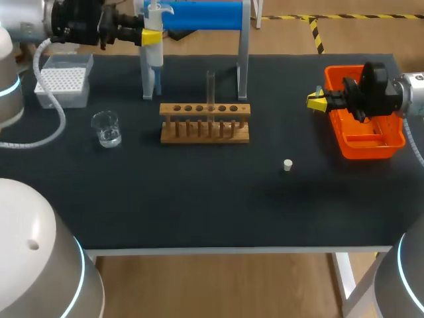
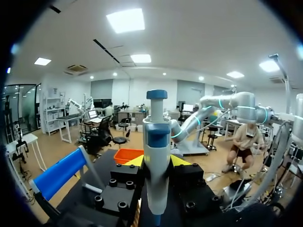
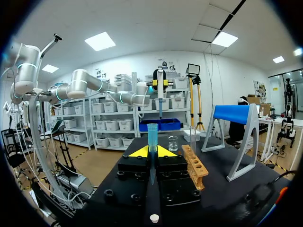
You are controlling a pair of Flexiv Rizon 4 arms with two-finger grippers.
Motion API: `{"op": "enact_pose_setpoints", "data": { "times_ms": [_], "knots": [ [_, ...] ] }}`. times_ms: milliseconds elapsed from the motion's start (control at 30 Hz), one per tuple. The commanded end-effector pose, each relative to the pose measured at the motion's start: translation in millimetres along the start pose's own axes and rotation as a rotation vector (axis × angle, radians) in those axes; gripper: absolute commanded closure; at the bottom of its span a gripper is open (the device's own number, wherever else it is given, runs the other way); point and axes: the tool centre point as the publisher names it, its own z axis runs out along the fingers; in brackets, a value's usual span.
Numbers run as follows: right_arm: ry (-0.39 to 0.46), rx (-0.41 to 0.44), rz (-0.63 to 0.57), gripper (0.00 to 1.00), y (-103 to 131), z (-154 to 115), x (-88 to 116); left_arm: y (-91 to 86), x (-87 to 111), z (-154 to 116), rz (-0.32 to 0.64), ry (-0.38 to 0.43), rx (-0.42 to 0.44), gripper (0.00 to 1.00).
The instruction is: Invert the test tube, pick up the pipette, mount the tip to pipette, aspirate from beaker and dispense into the tube, eject the tip, return the pipette, and cap with the stopper.
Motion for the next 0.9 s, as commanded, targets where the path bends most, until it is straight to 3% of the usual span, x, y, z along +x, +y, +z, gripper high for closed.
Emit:
{"op": "enact_pose_setpoints", "data": {
  "times_ms": [33,567,900],
  "knots": [
    [0.001,0.002,0.0,1.0,0.2,-0.7,0.2,-0.4,-3.8,-1.4,0.002,0.112,-0.001,1.0],
    [0.001,0.002,0.0,1.0,0.2,-0.7,0.2,-0.4,-3.8,-1.4,0.002,0.112,-0.001,1.0],
    [0.001,0.002,0.0,1.0,0.2,-0.7,0.2,-17.9,28.3,16.8,0.013,0.058,0.024,1.0]
  ]
}}
